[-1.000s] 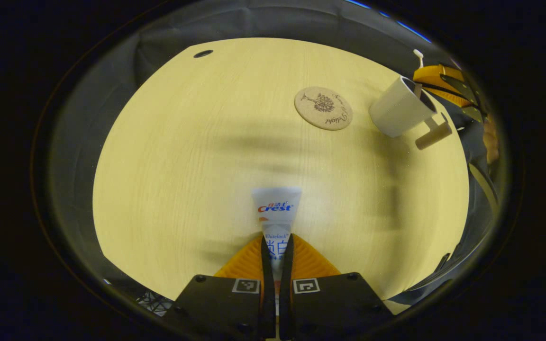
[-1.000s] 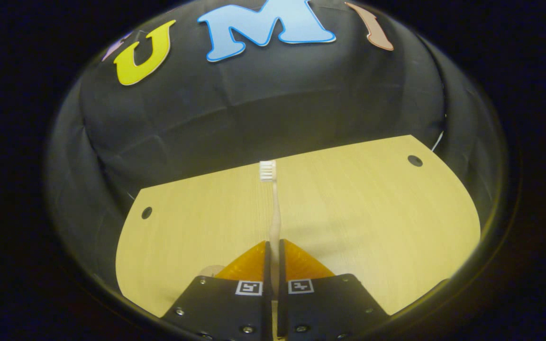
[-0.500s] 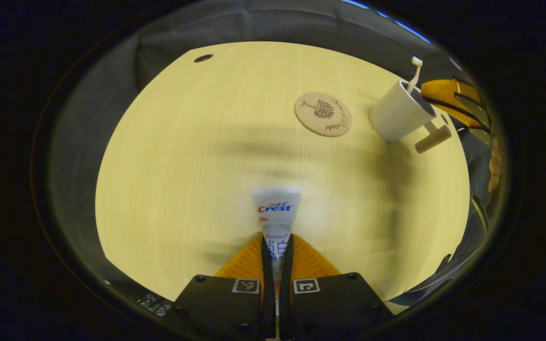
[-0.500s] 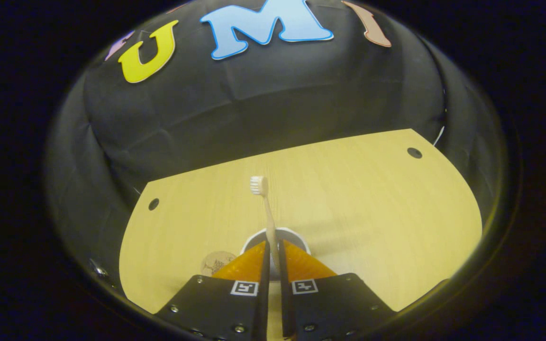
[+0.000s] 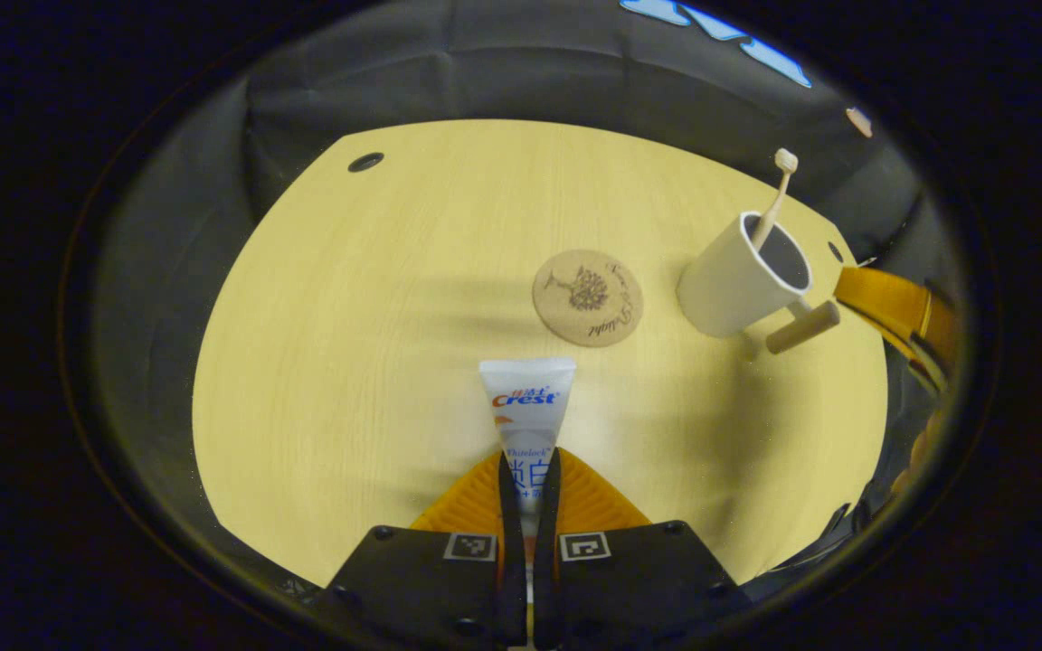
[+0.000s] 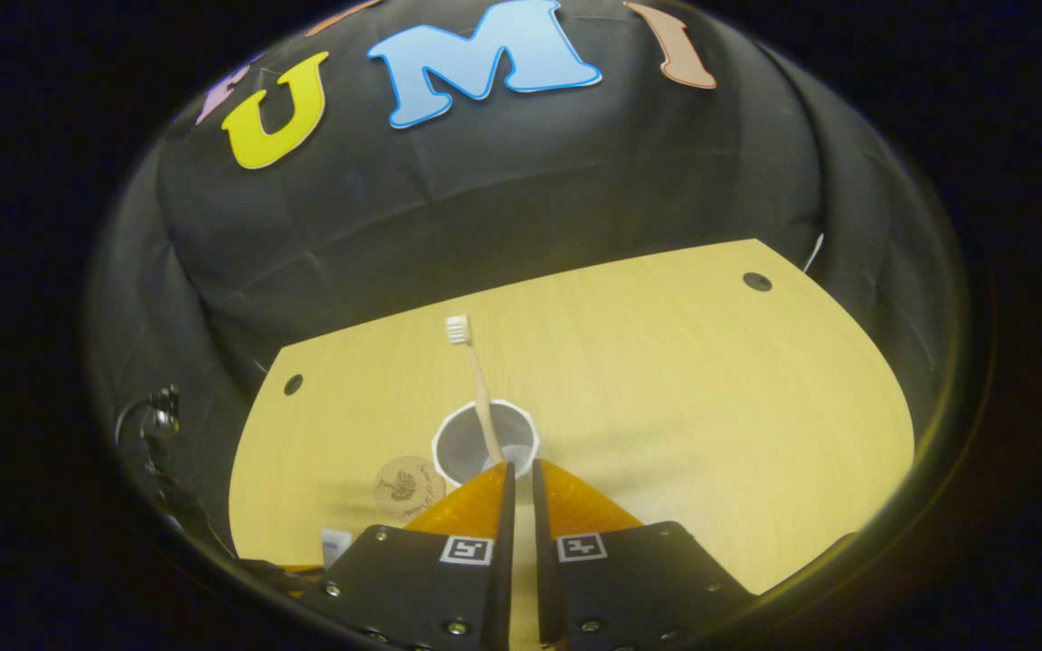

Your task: Put the toothbrush and toothpaste on the desktop into the cup, then pick up the cup and place it on the coaster on the desktop.

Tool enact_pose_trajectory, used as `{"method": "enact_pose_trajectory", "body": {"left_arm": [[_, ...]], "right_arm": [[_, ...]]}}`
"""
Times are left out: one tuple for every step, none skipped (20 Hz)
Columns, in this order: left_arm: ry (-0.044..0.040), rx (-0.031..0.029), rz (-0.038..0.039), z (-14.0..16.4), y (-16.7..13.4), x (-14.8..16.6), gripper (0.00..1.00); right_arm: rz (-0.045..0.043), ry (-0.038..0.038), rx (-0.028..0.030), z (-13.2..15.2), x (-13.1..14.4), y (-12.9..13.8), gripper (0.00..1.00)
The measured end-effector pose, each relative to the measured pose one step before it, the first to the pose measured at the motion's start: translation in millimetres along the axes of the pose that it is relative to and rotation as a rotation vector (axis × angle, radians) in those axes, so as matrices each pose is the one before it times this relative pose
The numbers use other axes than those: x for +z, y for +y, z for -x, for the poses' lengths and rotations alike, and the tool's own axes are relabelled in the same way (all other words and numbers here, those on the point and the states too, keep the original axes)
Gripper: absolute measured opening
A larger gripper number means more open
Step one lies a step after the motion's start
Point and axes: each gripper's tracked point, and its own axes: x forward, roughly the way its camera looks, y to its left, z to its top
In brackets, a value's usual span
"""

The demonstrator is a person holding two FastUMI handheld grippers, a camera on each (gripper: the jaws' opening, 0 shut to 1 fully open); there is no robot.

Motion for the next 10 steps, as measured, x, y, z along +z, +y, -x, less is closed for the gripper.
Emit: {"method": "enact_pose_trajectory", "body": {"left_arm": [[-0.01295, -0.00722, -0.00344, 2.65, -5.61, 9.75, 0.11], [-0.01220, -0.00665, -0.00508, 3.03, -5.93, 9.85, 0.11], [-0.01346, -0.00395, -0.00792, 3.52, -5.77, 10.25, 0.11], [-0.01311, -0.00286, -0.00856, -3.49, -1.09, 10.55, 0.11], [-0.01390, -0.00566, -0.00853, 2.27, -5.51, 7.73, 0.11], [-0.01436, -0.00523, -0.00644, 1.89, -4.78, 9.21, 0.11], [-0.01367, -0.00865, -0.00366, 0.59, -6.50, 9.92, 0.11], [-0.01343, -0.00978, -0.00334, 2.01, -6.01, 9.31, 0.11], [-0.01266, -0.00866, -0.00559, 0.52, -6.34, 8.61, 0.11], [-0.01294, -0.00450, -0.00733, 1.02, -4.53, 10.19, 0.16]], "right_arm": [[-0.00753, 0.00315, -0.00417, 2.63, -3.73, -3.43, 0.11], [-0.00847, 0.00319, -0.00366, 3.30, -3.56, -3.36, 0.11], [-0.00867, 0.00114, -0.00175, 1.91, -2.24, -3.33, 0.11], [-0.00661, 0.00133, -0.00428, 3.07, -2.96, -3.46, 0.11], [-0.00675, 0.00153, -0.00646, 2.16, -2.60, -4.45, 0.11], [-0.00892, 0.00102, -0.00337, 2.34, -2.37, -3.46, 0.11], [-0.00771, 0.00340, -0.00383, 1.32, -3.40, -3.49, 0.11], [-0.00653, 0.00398, -0.00434, 1.91, -2.05, -2.92, 0.11], [-0.00580, 0.00125, -0.00459, 1.12, -1.62, -3.81, 0.11], [-0.00520, 0.00062, -0.00197, 1.17, -0.88, -2.68, 0.11]]}}
